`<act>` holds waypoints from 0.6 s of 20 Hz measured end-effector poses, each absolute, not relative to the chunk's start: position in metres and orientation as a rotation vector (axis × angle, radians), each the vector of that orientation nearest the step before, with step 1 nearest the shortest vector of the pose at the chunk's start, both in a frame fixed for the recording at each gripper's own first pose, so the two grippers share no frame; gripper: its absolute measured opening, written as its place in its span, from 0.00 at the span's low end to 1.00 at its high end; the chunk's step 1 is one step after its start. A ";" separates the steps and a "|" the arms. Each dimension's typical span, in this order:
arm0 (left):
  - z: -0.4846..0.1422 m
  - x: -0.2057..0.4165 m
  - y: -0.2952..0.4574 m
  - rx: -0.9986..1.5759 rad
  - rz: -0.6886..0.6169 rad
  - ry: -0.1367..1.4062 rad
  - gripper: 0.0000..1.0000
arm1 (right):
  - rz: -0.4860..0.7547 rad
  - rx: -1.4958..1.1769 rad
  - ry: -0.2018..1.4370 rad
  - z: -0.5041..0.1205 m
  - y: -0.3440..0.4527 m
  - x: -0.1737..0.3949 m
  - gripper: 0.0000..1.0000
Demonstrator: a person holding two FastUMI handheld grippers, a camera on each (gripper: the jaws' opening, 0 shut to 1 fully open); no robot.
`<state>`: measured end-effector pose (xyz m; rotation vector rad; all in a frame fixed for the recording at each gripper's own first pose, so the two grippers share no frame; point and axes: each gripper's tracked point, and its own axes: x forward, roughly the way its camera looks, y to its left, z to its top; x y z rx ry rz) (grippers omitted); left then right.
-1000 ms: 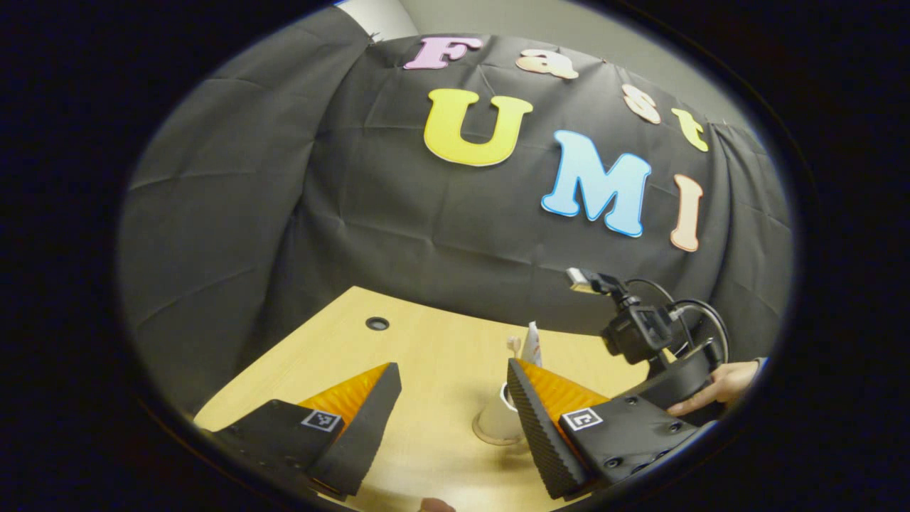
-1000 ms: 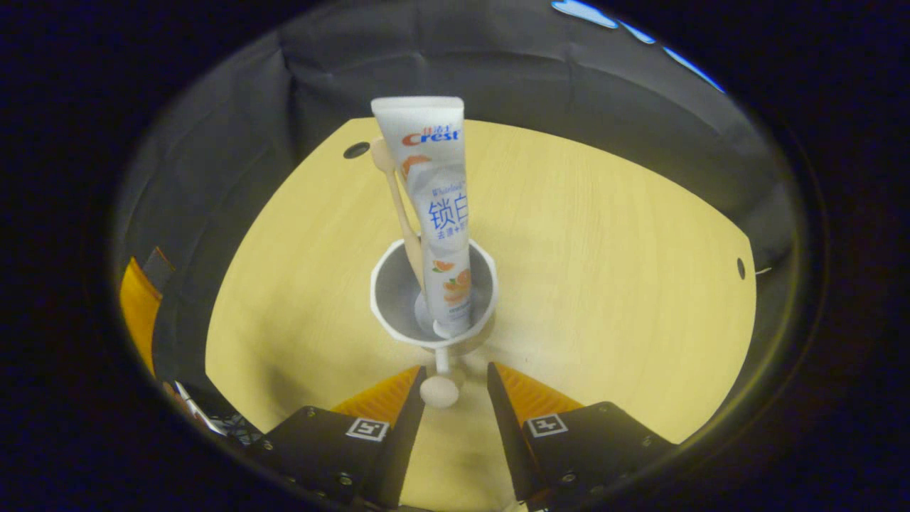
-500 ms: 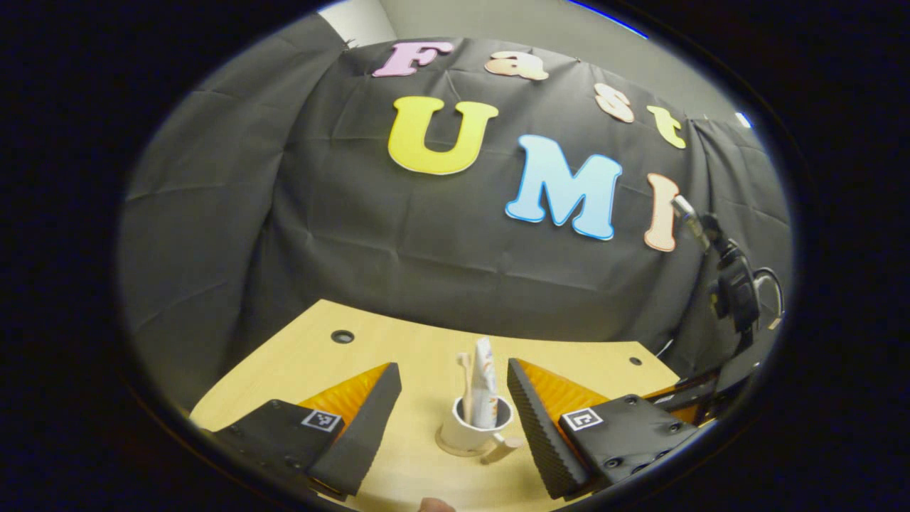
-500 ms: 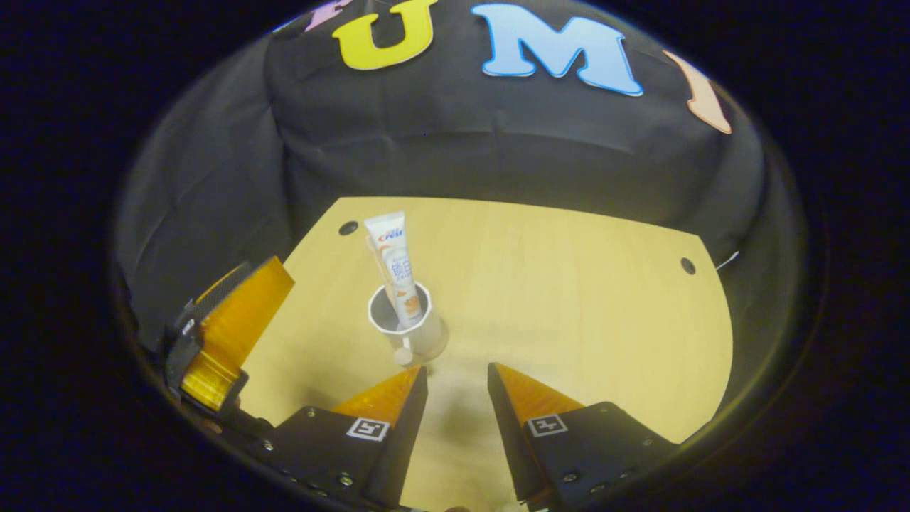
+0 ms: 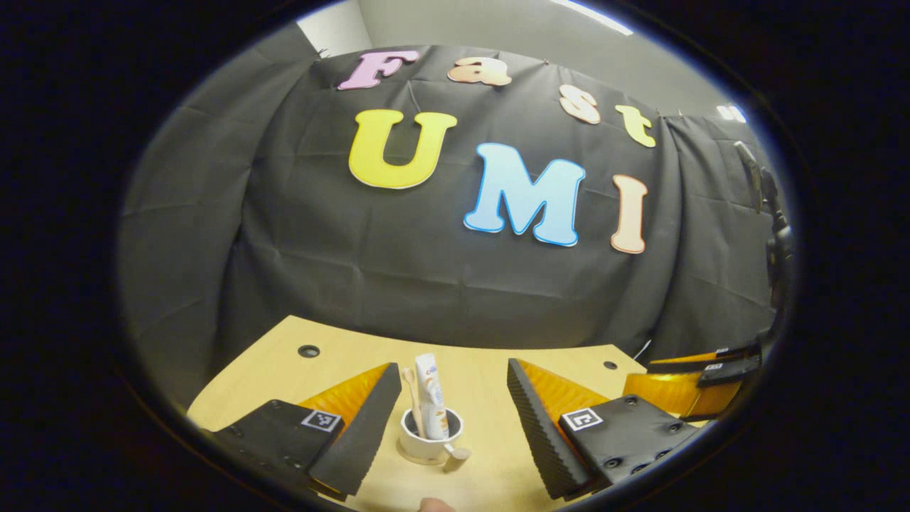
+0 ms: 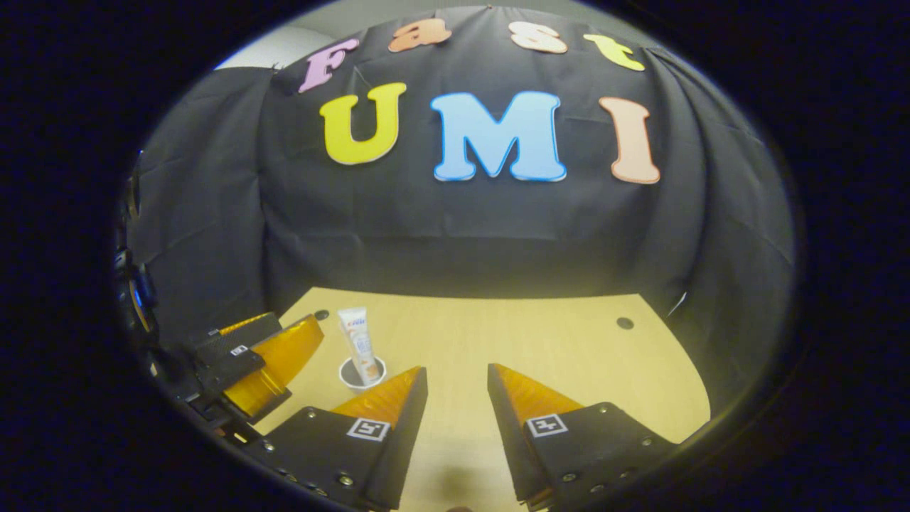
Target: Put the toothbrush and toothpaste on the desktop into the cup, then pick up the cup and place it on the coaster on the desktop.
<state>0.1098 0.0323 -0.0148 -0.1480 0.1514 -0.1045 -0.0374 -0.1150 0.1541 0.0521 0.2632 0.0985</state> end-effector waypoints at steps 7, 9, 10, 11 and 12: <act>-0.001 0.098 0.014 -0.141 -0.111 0.133 0.96 | 0.001 -0.070 0.041 0.180 -0.127 -0.051 0.55; 0.002 0.096 0.011 -0.135 -0.109 0.127 0.96 | -0.025 -0.088 0.010 0.187 -0.134 -0.056 0.53; 0.004 0.095 0.009 -0.133 -0.109 0.125 0.96 | -0.034 -0.082 0.000 0.188 -0.134 -0.058 0.53; 0.005 0.094 0.008 -0.131 -0.109 0.122 0.96 | -0.032 -0.068 -0.013 0.190 -0.134 -0.060 0.55; 0.007 0.092 0.007 -0.130 -0.109 0.119 0.96 | -0.036 -0.057 -0.022 0.190 -0.134 -0.059 0.75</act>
